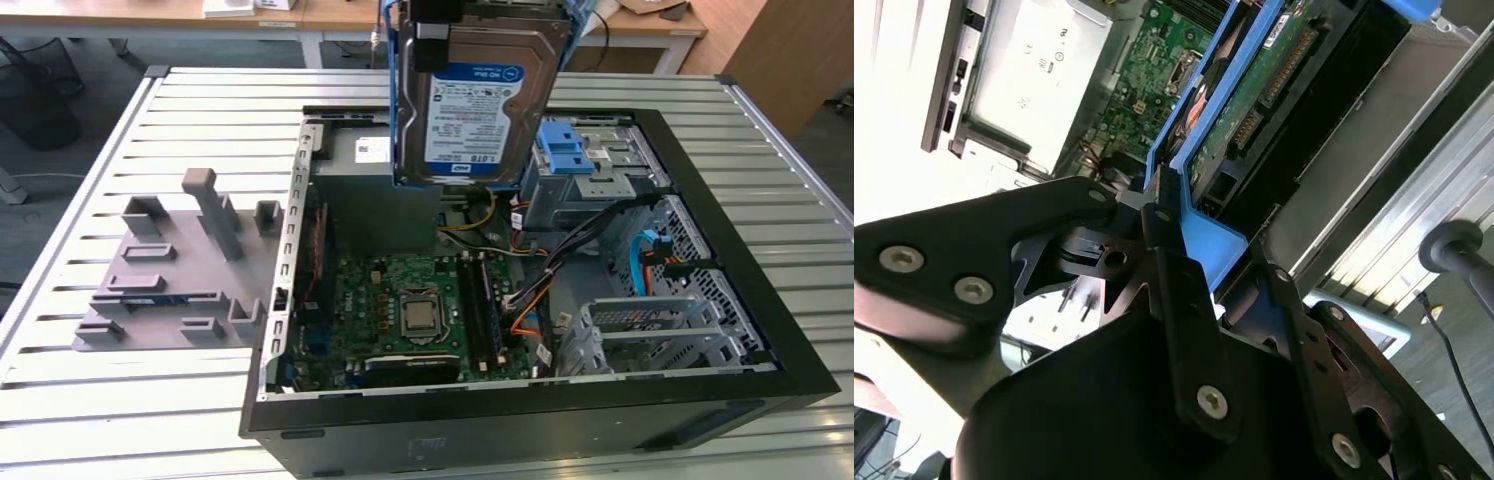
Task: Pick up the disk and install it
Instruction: 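Insert the disk into the insertion slot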
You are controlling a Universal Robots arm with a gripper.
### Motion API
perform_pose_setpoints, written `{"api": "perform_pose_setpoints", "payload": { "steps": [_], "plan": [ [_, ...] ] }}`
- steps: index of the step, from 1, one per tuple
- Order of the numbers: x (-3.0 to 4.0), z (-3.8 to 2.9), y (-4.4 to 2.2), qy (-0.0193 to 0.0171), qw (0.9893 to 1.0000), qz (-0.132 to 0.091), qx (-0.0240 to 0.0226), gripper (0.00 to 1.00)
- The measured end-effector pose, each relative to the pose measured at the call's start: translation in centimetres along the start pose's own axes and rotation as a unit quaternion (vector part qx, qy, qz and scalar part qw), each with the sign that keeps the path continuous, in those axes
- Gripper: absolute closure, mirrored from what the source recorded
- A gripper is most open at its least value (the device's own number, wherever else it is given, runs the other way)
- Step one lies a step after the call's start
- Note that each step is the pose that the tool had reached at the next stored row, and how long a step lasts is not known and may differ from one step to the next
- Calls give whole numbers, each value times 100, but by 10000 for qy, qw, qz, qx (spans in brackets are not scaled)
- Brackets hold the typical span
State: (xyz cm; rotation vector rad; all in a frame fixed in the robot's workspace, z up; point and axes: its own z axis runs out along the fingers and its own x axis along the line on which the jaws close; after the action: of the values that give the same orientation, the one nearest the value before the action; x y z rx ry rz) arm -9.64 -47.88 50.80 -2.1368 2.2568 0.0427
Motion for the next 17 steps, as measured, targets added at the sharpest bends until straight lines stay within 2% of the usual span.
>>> {"api": "perform_pose_setpoints", "payload": {
  "steps": [4, 7, 14, 17],
  "plan": [
    [60, -2, -6, 0, 10000, 0, 0, 64],
    [71, -1, -33, 1, 10000, 0, 0, 64],
    [70, 9, -197, 4, 10000, 0, 0, 64],
    [82, 16, -228, 5, 10000, 0, 0, 64]
  ]
}}
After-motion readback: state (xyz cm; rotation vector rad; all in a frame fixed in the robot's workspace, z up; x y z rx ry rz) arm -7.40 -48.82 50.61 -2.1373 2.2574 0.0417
